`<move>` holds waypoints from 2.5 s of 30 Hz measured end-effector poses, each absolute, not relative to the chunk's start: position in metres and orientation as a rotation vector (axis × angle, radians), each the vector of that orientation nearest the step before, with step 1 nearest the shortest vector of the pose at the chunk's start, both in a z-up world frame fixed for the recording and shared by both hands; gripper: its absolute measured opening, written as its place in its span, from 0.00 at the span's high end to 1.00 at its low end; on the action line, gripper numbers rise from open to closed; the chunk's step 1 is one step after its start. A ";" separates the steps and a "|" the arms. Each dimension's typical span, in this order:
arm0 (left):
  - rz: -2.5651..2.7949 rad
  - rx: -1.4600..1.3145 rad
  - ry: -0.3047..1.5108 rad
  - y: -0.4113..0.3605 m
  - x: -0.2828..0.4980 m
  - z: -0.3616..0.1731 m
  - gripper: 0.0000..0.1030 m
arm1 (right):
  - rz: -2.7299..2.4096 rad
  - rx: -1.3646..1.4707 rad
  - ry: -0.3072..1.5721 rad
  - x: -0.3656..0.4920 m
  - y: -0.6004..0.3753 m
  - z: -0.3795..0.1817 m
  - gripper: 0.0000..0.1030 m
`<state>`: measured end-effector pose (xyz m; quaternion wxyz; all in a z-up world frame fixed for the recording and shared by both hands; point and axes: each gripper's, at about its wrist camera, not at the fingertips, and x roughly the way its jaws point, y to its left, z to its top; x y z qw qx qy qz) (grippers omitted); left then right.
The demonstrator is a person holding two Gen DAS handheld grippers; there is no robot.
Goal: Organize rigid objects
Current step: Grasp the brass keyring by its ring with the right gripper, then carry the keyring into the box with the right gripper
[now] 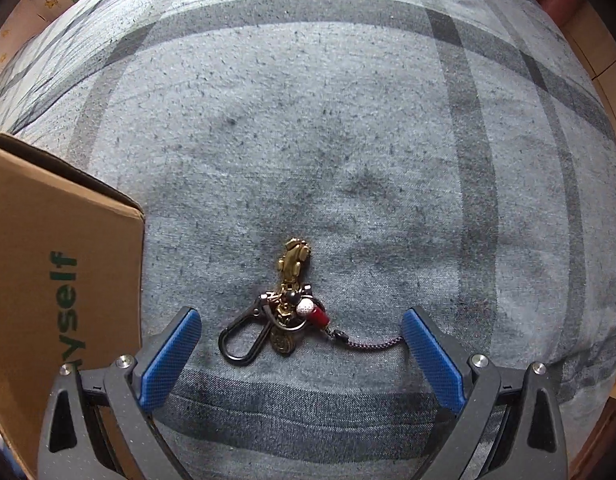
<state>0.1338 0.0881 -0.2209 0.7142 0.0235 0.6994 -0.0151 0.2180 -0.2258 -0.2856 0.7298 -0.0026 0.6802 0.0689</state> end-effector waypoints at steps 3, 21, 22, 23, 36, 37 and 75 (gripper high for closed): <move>-0.030 0.046 1.550 0.088 0.134 -0.221 0.87 | 0.157 -0.007 1.505 0.220 -0.227 -0.293 0.00; -0.034 0.053 1.546 0.088 0.133 -0.221 0.87 | 0.147 0.028 1.529 0.225 -0.233 -0.290 0.68; -0.034 0.055 1.545 0.088 0.133 -0.221 0.87 | 0.145 0.033 1.525 0.226 -0.234 -0.288 0.68; -0.035 0.055 1.544 0.087 0.133 -0.221 0.87 | 0.142 0.036 1.522 0.225 -0.235 -0.286 0.69; -0.041 0.063 1.529 0.083 0.128 -0.216 0.87 | 0.156 0.059 1.467 0.219 -0.239 -0.252 0.95; -0.041 0.064 1.528 0.083 0.128 -0.216 0.87 | 0.157 0.062 1.462 0.218 -0.240 -0.248 0.95; -0.081 0.081 1.502 0.081 0.121 -0.209 0.87 | 0.180 0.065 1.292 0.176 -0.212 -0.100 0.95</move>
